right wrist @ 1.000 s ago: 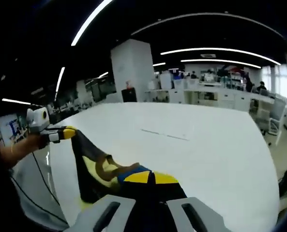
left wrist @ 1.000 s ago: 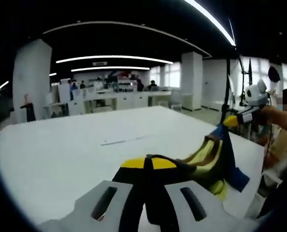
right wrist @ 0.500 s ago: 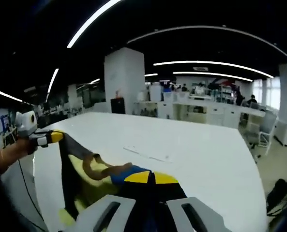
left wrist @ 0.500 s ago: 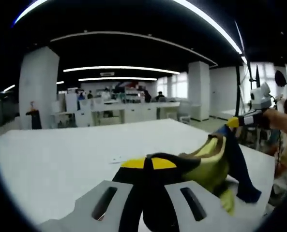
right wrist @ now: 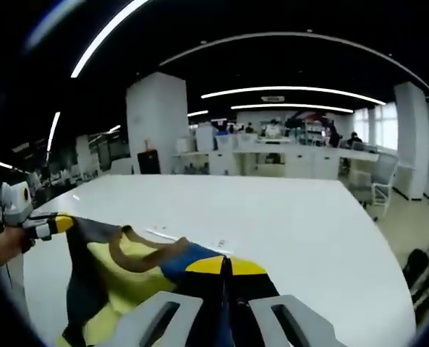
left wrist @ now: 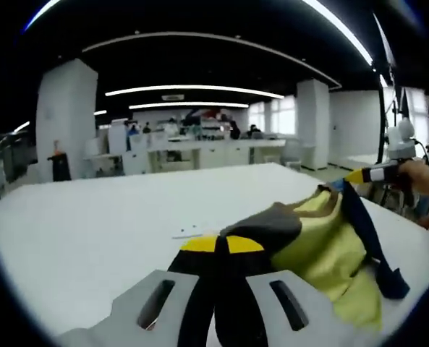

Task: Fold the garment on the visible template until the final outline fits inside the template.

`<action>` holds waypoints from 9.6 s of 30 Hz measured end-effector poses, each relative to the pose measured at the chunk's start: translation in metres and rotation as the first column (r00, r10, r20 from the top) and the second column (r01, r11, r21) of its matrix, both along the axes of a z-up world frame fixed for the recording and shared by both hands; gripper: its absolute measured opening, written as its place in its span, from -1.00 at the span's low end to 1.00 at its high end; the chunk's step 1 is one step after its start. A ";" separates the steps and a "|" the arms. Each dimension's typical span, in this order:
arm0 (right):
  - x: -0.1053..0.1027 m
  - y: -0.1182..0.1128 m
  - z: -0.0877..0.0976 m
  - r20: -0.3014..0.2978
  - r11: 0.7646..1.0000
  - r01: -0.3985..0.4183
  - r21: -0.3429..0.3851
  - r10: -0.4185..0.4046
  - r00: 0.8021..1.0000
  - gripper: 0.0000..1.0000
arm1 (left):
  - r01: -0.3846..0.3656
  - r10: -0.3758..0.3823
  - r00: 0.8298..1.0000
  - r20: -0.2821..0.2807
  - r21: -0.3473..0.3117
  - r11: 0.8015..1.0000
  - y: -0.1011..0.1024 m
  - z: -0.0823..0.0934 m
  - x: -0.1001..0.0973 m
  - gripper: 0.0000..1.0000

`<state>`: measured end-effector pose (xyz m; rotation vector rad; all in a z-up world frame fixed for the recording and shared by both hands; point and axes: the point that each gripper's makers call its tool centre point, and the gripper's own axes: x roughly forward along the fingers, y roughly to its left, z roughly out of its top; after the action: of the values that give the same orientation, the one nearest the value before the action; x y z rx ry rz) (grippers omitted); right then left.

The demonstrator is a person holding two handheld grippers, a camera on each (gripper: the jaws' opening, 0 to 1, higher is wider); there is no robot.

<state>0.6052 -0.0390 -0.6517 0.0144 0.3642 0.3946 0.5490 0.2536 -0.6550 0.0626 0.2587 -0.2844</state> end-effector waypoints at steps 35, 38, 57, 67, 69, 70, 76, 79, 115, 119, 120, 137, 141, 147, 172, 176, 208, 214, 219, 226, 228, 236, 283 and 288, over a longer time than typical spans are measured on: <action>0.049 0.017 -0.116 -0.223 0.998 -0.017 -0.063 0.003 0.975 -0.90 | 0.015 0.008 0.983 -0.186 0.120 0.993 0.020 -0.098 0.054 -0.66; 0.043 0.023 -0.118 -0.266 0.997 -0.055 -0.048 0.040 0.963 -0.50 | 0.034 -0.010 0.983 -0.185 0.124 0.992 0.018 -0.096 0.052 -0.48; -0.026 0.043 -0.077 -0.305 0.979 -0.192 0.064 0.202 0.931 0.57 | 0.107 -0.110 0.978 -0.179 -0.026 0.994 0.010 -0.063 0.008 0.59; -0.082 0.053 -0.072 -0.318 0.953 -0.293 0.077 0.302 0.899 0.64 | 0.178 -0.175 0.967 -0.187 -0.001 0.984 0.000 -0.061 -0.038 0.68; -0.094 0.053 -0.070 -0.312 0.945 -0.320 0.070 0.325 0.893 0.64 | 0.187 -0.183 0.965 -0.188 0.006 0.982 -0.003 -0.060 -0.050 0.67; -0.098 0.052 -0.070 -0.313 0.943 -0.325 0.066 0.329 0.891 0.63 | 0.198 -0.192 0.963 -0.189 0.011 0.980 -0.004 -0.060 -0.054 0.67; -0.132 0.048 -0.069 -0.321 0.927 -0.370 0.058 0.368 0.872 0.61 | 0.234 -0.228 0.955 -0.191 0.010 0.972 -0.011 -0.058 -0.081 0.64; -0.149 0.048 -0.068 -0.319 0.921 -0.384 0.061 0.383 0.867 0.59 | 0.238 -0.234 0.952 -0.198 -0.006 0.971 -0.015 -0.059 -0.095 0.59; -0.280 0.034 -0.131 -0.365 0.929 -0.369 -0.012 0.340 0.867 0.10 | 0.082 -0.083 0.930 -0.358 -0.019 0.996 -0.040 -0.116 -0.213 -0.37; -0.282 0.026 -0.139 -0.366 0.926 -0.366 -0.091 0.311 0.877 -0.10 | 0.068 -0.071 0.914 -0.399 -0.022 0.997 -0.043 -0.127 -0.217 -0.47; -0.282 0.024 -0.141 -0.365 0.924 -0.366 -0.112 0.305 0.880 -0.13 | 0.067 -0.069 0.913 -0.401 -0.019 0.998 -0.044 -0.128 -0.217 -0.49; -0.280 0.018 -0.150 -0.335 0.901 -0.362 -0.241 0.273 0.902 -0.54 | 0.011 -0.003 0.892 -0.452 0.015 1.000 -0.041 -0.143 -0.218 -0.79; -0.279 0.017 -0.149 -0.327 0.901 -0.354 -0.249 0.266 0.907 -0.75 | -0.005 0.013 0.891 -0.454 0.020 1.000 -0.037 -0.144 -0.217 -0.88; -0.279 0.018 -0.149 -0.319 0.904 -0.346 -0.250 0.261 0.911 -0.92 | -0.002 0.024 0.891 -0.453 0.050 0.999 -0.038 -0.144 -0.217 -0.93; -0.269 0.010 -0.112 -0.315 0.951 -0.262 -0.161 0.202 0.927 -1.00 | -0.019 0.013 0.912 -0.411 -0.011 1.000 -0.031 -0.106 -0.214 -1.00; -0.261 0.003 -0.095 -0.292 0.966 -0.225 -0.127 0.181 0.939 -1.00 | -0.040 0.041 0.916 -0.400 0.009 0.999 -0.010 -0.095 -0.212 -1.00; -0.183 -0.131 -0.042 -0.219 0.976 0.116 -0.186 -0.156 0.963 -1.00 | -0.307 0.335 0.917 -0.218 0.152 0.939 0.164 -0.055 -0.159 -1.00; -0.165 -0.162 -0.060 -0.222 0.952 0.181 -0.246 -0.237 0.946 -1.00 | -0.357 0.383 0.892 -0.242 0.145 0.923 0.190 -0.070 -0.152 -1.00; -0.156 -0.180 -0.076 -0.242 0.942 0.201 -0.270 -0.269 0.932 -1.00 | -0.365 0.403 0.876 -0.264 0.181 0.913 0.205 -0.078 -0.142 -1.00; -0.148 -0.205 -0.092 -0.262 0.916 0.221 -0.335 -0.315 0.912 -1.00 | -0.352 0.406 0.857 -0.319 0.215 0.911 0.224 -0.097 -0.130 -1.00; -0.147 -0.211 -0.096 -0.272 0.912 0.228 -0.341 -0.328 0.905 -1.00 | -0.343 0.413 0.846 -0.337 0.249 0.906 0.230 -0.103 -0.131 -1.00; -0.136 -0.252 -0.105 -0.267 0.855 0.273 -0.440 -0.415 0.870 -1.00 | -0.279 0.375 0.851 -0.367 0.287 0.916 0.240 -0.116 -0.126 -1.00; -0.111 -0.260 -0.103 -0.340 0.898 0.194 -0.395 -0.339 0.877 -0.42 | -0.315 0.415 0.823 -0.388 0.296 0.902 0.260 -0.092 -0.129 -0.22; -0.112 -0.218 -0.097 -0.358 0.946 0.139 -0.293 -0.243 0.902 0.07 | -0.282 0.354 0.856 -0.377 0.234 0.930 0.235 -0.083 -0.132 0.03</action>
<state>0.4936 -0.2575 -0.7489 -0.1302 0.8027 0.1404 0.4171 0.4889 -0.7377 0.1277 0.7107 0.0646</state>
